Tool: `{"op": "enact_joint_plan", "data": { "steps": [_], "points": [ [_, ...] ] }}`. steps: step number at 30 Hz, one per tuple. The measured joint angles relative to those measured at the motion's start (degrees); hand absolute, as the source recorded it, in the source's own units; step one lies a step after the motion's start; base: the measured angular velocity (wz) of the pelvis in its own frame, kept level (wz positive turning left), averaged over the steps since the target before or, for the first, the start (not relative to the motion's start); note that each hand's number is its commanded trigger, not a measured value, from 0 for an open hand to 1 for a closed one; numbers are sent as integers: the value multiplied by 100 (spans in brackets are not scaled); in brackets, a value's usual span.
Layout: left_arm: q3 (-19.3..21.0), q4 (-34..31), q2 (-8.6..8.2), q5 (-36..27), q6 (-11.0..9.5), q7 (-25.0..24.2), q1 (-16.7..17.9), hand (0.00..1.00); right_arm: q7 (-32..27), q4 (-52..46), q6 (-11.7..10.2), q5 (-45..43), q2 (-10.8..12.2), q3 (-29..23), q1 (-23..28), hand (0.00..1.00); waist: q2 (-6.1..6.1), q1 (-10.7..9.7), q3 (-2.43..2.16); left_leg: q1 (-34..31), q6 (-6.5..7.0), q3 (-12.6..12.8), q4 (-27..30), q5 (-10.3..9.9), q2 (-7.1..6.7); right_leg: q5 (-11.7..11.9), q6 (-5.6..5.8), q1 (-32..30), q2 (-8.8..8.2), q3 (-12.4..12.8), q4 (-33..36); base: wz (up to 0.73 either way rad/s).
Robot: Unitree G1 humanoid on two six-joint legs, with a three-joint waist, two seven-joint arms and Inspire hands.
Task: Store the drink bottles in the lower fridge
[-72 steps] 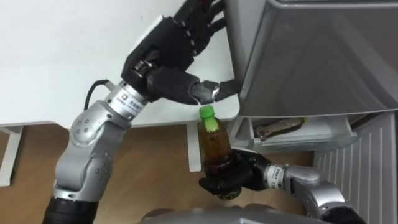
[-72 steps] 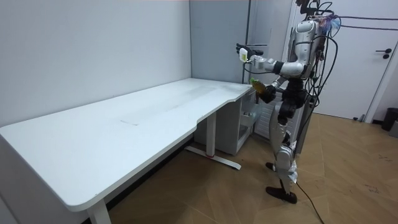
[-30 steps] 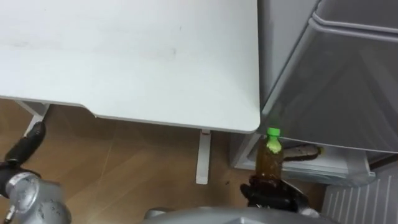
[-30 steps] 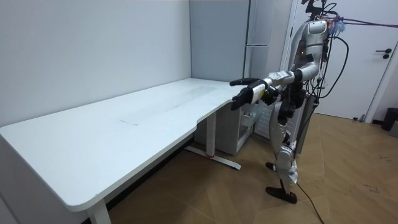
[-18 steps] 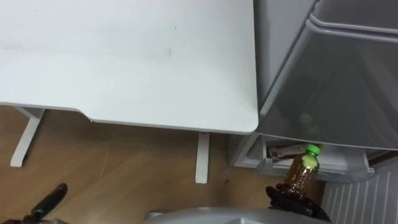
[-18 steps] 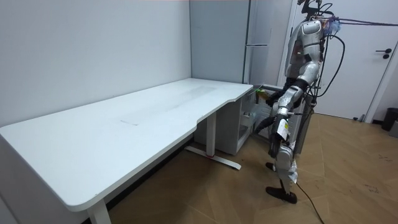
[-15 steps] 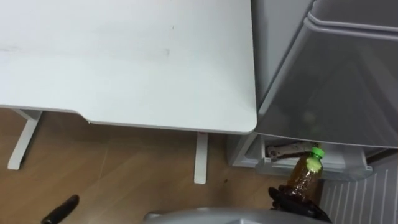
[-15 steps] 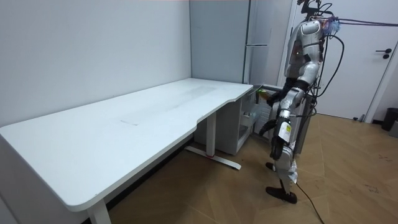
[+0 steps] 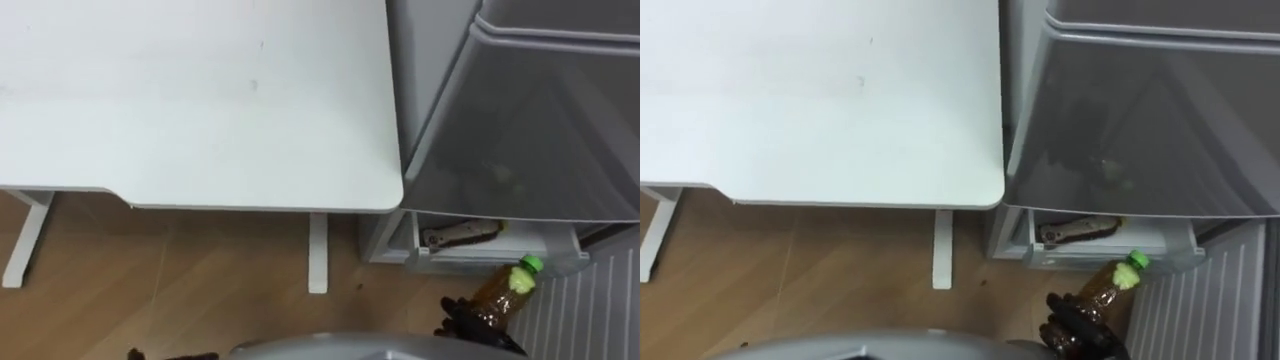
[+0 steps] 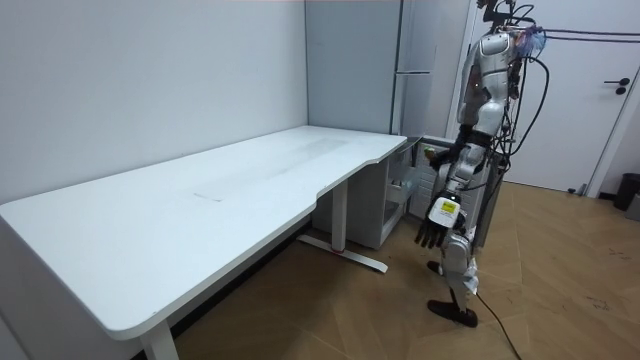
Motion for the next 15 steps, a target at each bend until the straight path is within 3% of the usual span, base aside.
{"op": "enact_joint_plan", "data": {
  "steps": [2, 7, 15],
  "points": [
    [-196, 0, -22, 189, 8, -147, -132, 0, -29, 0, -2, 492, 22, 12, -67, 100, 36, -42, 21, -23, 0, 3, 30, 0, 0, 1, -1, -23, 1, 3, 0, 0],
    [-416, -29, -30, 386, 5, -467, -310, 0, -323, -181, -4, 1711, 52, 32, -260, 100, 146, -166, 20, -27, 1, 30, 42, 2, -8, -3, 3, -41, 1, 33, 0, -3],
    [-533, -29, 48, 434, 62, -621, -154, 0, -503, -612, -5, 2699, 92, 30, -394, 100, 93, -180, 36, -15, 0, 76, 65, 3, -23, -14, 15, -34, -19, 58, 5, -1]
  ]
}}
